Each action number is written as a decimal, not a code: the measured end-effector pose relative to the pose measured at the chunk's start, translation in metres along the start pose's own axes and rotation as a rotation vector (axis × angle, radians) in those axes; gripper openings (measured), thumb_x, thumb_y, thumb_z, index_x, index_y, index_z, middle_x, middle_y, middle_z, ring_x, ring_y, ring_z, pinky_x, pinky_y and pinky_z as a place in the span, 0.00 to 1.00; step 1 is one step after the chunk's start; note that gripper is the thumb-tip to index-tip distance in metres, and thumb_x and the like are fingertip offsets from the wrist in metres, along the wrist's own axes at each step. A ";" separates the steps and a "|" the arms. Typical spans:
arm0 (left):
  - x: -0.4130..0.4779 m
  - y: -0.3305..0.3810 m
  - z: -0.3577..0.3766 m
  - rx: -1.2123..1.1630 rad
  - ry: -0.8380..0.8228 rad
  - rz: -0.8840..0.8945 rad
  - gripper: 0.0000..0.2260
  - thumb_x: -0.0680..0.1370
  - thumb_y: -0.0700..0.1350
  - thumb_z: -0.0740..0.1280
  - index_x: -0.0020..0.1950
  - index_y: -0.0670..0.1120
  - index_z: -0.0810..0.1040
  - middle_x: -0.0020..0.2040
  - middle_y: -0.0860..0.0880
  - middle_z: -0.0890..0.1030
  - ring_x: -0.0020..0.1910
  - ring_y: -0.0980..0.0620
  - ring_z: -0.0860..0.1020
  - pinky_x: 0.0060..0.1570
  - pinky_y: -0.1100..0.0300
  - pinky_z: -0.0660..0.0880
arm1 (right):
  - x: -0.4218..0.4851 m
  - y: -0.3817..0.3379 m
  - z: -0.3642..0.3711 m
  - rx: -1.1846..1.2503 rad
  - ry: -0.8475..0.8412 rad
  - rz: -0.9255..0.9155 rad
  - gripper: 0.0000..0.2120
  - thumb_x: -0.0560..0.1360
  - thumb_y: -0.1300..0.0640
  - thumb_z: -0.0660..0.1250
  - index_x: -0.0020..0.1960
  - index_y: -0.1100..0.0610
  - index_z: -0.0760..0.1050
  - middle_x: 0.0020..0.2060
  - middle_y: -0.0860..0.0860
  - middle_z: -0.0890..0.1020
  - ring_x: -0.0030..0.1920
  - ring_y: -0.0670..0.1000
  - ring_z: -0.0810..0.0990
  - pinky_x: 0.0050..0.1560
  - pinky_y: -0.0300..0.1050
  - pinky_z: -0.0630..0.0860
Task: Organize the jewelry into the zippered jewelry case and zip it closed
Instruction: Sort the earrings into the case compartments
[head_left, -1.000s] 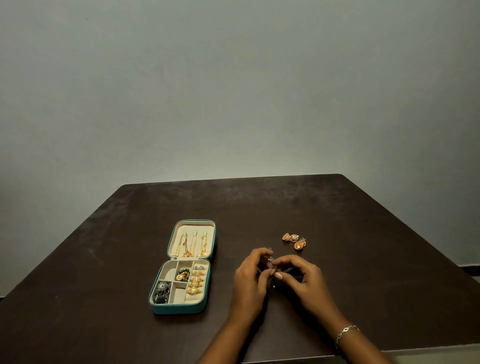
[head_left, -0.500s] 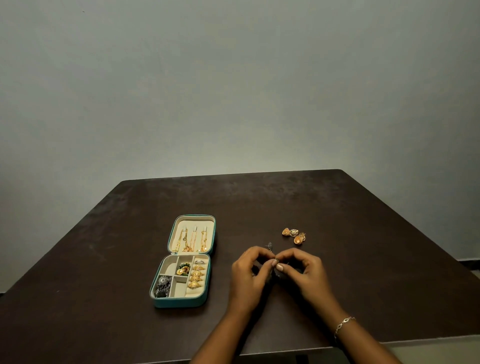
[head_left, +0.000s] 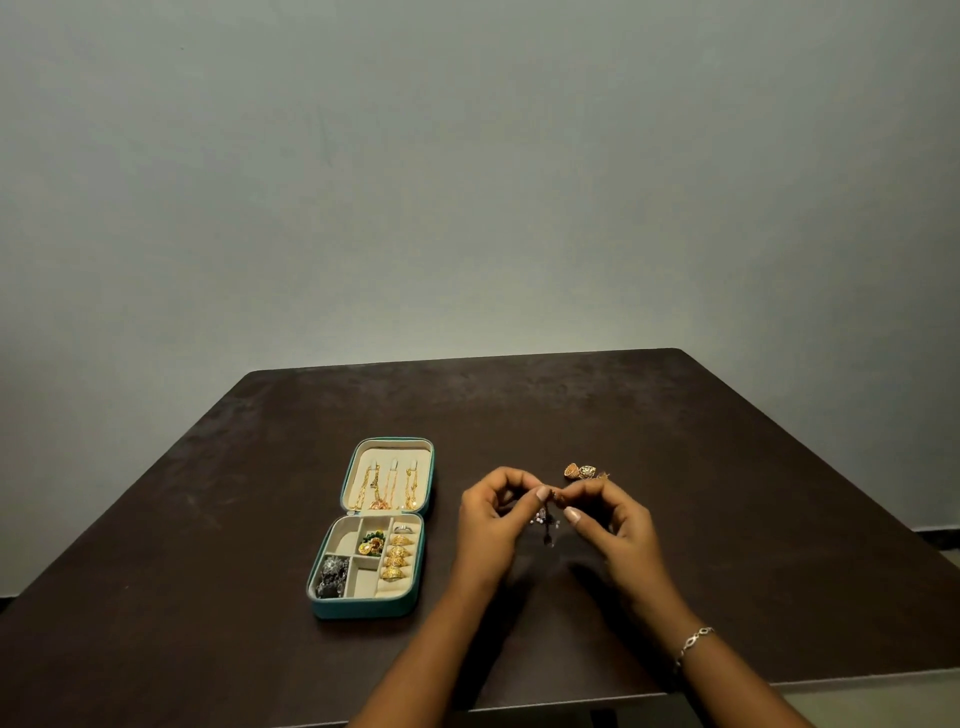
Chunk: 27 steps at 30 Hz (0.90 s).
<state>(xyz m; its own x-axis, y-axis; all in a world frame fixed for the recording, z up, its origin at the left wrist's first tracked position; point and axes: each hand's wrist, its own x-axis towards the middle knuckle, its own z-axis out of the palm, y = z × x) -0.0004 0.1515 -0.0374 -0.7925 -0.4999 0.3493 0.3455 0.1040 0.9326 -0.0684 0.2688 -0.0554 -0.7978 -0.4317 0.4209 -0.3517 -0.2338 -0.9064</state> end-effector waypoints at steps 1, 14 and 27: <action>0.000 0.003 -0.001 -0.038 0.000 -0.010 0.02 0.69 0.40 0.69 0.39 0.43 0.77 0.39 0.39 0.82 0.41 0.47 0.81 0.45 0.58 0.77 | 0.001 0.000 0.000 0.026 0.004 0.021 0.07 0.71 0.76 0.63 0.46 0.68 0.75 0.42 0.56 0.80 0.43 0.40 0.80 0.47 0.32 0.75; 0.001 0.028 0.000 -0.134 -0.038 -0.120 0.06 0.74 0.33 0.66 0.46 0.39 0.81 0.36 0.47 0.84 0.39 0.54 0.82 0.38 0.66 0.76 | -0.001 -0.004 0.008 0.235 -0.163 0.200 0.09 0.69 0.59 0.69 0.48 0.60 0.81 0.45 0.58 0.84 0.48 0.53 0.82 0.51 0.44 0.76; -0.001 0.034 -0.003 -0.150 0.006 -0.272 0.06 0.76 0.36 0.64 0.42 0.45 0.78 0.39 0.51 0.79 0.37 0.59 0.78 0.33 0.66 0.74 | 0.000 -0.011 0.004 0.159 -0.199 0.186 0.07 0.71 0.71 0.65 0.45 0.62 0.78 0.31 0.53 0.83 0.34 0.46 0.82 0.37 0.34 0.75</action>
<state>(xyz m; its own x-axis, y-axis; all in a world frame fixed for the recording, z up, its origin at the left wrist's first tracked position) 0.0136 0.1526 -0.0060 -0.8635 -0.4967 0.0877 0.1918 -0.1625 0.9679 -0.0622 0.2678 -0.0450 -0.7242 -0.6383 0.2610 -0.1154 -0.2610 -0.9584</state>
